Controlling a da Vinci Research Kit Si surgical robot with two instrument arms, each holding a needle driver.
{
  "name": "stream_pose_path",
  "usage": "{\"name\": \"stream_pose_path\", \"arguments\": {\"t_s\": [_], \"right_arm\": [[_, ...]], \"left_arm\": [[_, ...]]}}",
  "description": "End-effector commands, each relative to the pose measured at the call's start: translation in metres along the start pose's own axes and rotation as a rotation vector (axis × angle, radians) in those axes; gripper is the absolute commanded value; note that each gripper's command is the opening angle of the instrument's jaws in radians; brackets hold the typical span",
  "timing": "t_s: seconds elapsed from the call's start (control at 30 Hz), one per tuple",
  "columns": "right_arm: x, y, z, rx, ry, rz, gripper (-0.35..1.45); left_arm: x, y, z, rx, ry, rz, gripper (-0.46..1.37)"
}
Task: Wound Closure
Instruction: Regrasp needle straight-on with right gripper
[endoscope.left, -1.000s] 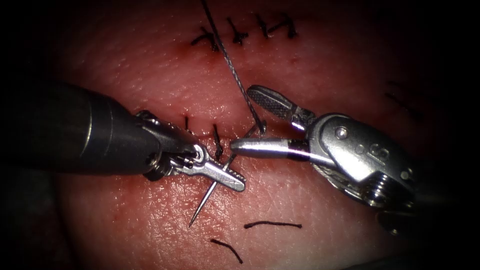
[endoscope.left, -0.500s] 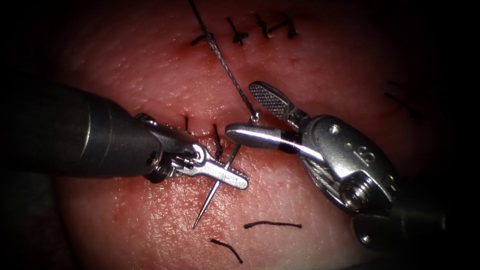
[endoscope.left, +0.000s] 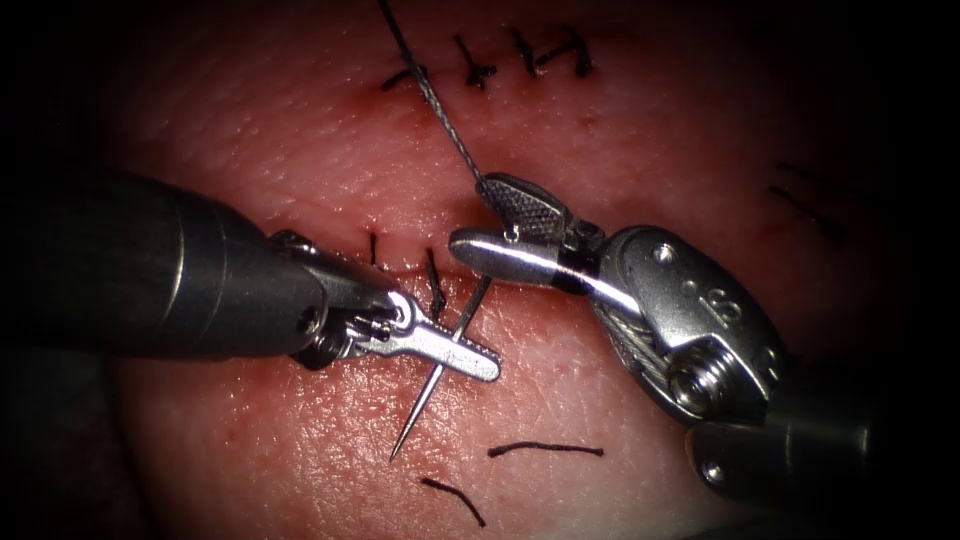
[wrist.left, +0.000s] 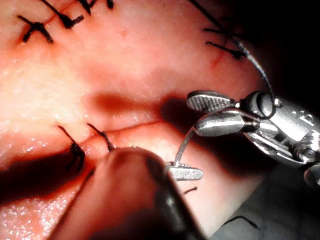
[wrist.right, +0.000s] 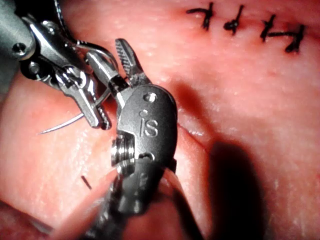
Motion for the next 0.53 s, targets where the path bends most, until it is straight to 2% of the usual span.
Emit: {"name": "stream_pose_path", "arguments": {"t_s": [0.03, 0.13, 0.53], "right_arm": [[-0.0001, 0.0000, -0.0001, 0.001, -0.012, -0.002, -0.35], [-0.0001, 0.0000, -0.0002, 0.004, -0.041, 0.003, -0.35], [0.0000, 0.0001, -0.0002, -0.010, -0.048, -0.060, -0.35]], "left_arm": [[0.0000, 0.0000, 0.0000, -0.016, 0.001, 0.001, -0.35], [-0.0001, 0.0000, 0.0000, -0.016, 0.000, 0.001, -0.35], [-0.0004, -0.0002, 0.0001, -0.014, -0.001, -0.007, -0.35]]}}
